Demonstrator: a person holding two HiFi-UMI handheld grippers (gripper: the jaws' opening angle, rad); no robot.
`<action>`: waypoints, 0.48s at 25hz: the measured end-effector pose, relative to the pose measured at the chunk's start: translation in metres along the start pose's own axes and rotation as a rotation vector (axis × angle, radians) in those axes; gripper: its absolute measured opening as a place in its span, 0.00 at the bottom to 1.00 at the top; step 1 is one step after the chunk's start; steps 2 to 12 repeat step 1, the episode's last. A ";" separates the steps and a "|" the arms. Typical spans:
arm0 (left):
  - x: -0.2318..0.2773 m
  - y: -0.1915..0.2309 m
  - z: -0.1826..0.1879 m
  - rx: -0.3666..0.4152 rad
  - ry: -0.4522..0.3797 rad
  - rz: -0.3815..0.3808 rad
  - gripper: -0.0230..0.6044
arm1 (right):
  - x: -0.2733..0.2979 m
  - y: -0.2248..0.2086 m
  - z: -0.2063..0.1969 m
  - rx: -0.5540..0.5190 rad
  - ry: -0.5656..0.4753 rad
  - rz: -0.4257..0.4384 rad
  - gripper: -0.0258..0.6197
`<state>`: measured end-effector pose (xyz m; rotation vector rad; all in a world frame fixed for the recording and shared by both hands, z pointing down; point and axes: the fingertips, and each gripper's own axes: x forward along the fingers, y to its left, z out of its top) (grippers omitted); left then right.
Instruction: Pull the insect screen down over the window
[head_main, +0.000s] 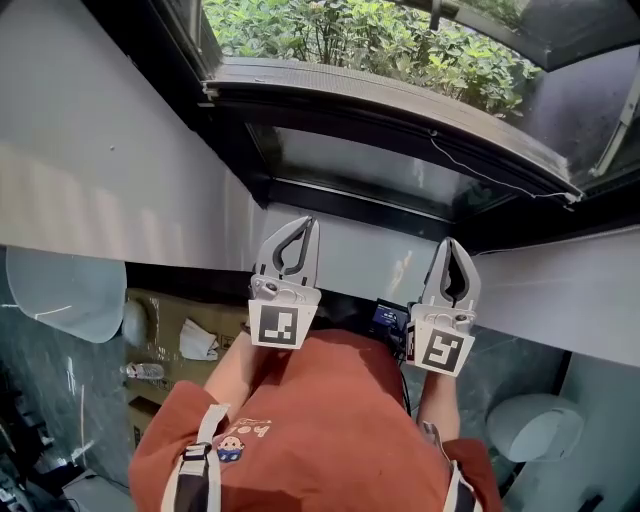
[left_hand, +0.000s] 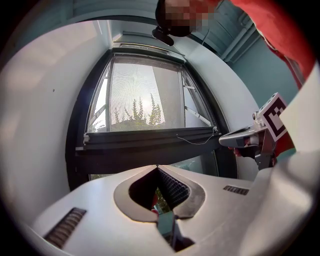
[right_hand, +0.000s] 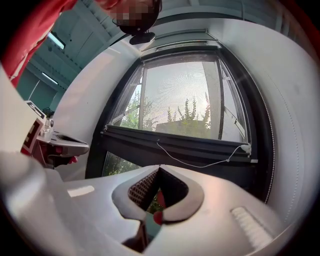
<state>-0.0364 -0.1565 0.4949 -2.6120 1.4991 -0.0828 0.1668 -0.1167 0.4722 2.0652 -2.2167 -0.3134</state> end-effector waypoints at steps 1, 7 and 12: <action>0.000 0.000 0.000 -0.005 -0.001 0.003 0.05 | 0.000 0.000 0.000 0.000 0.000 0.001 0.05; 0.000 0.000 0.000 -0.005 -0.001 0.003 0.05 | 0.000 0.000 0.000 0.000 0.000 0.001 0.05; 0.000 0.000 0.000 -0.005 -0.001 0.003 0.05 | 0.000 0.000 0.000 0.000 0.000 0.001 0.05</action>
